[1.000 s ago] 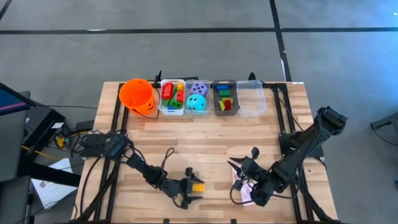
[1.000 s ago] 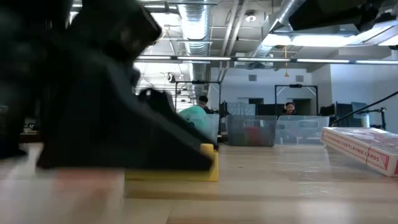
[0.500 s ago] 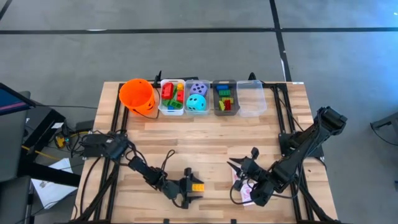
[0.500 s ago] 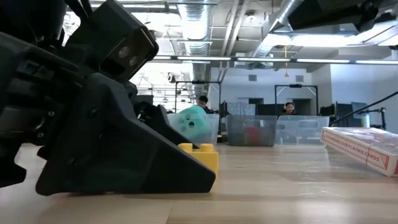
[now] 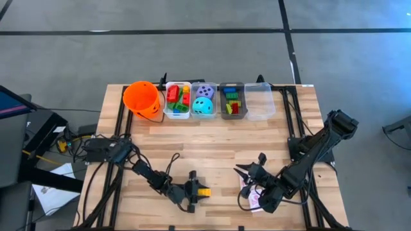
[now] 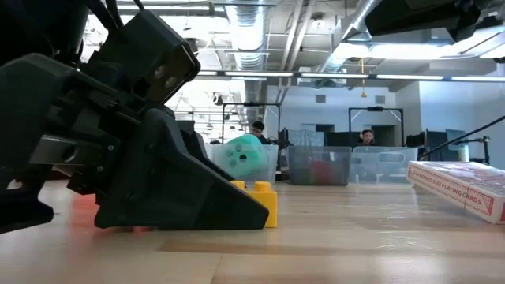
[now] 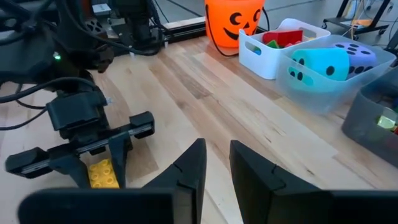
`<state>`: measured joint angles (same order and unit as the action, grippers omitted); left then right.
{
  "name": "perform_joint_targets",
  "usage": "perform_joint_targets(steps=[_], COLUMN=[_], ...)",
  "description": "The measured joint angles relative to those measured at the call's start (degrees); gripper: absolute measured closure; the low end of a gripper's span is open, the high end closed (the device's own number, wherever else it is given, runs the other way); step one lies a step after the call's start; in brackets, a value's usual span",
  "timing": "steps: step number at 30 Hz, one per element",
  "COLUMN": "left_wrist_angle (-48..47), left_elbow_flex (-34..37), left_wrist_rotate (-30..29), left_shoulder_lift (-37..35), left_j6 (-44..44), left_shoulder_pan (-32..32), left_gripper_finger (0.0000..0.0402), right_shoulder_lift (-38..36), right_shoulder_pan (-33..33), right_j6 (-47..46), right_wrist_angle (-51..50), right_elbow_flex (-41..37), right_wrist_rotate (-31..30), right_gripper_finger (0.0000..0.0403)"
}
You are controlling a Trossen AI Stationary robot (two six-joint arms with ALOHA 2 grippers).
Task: Pick & Place Toys
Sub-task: Put the small yellow game piece into the black bin
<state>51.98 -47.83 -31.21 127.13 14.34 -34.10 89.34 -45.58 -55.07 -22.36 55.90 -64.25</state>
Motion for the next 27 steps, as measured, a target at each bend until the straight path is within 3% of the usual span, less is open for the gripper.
perform_joint_targets(steps=[5,8,15,22,27], left_wrist_angle=[-1.1,-3.4,-13.7,-14.3,-13.6], left_elbow_flex=[0.4,0.0,0.0,0.0,0.0], left_wrist_rotate=[0.9,1.1,18.7,33.5,37.1], left_shoulder_lift=[-5.5,-12.7,-26.7,-33.1,-34.2], left_j6=[-6.6,-4.0,4.3,7.5,9.8], left_shoulder_pan=[2.7,5.5,13.4,17.4,18.9], left_gripper_finger=[0.0271,0.0271,0.0271,0.0271,0.0271], right_shoulder_lift=[0.0,0.0,0.0,0.0,0.0], right_shoulder_pan=[0.7,1.4,1.9,1.0,1.0], right_j6=[3.3,8.7,33.2,57.6,64.2], right_wrist_angle=[2.5,5.8,14.3,20.8,24.9], right_elbow_flex=[0.0,0.0,0.0,0.0,0.0], right_wrist_rotate=[0.0,0.0,1.6,1.4,1.3], right_gripper_finger=[0.0335,0.0335,0.0335,0.0335,0.0335])
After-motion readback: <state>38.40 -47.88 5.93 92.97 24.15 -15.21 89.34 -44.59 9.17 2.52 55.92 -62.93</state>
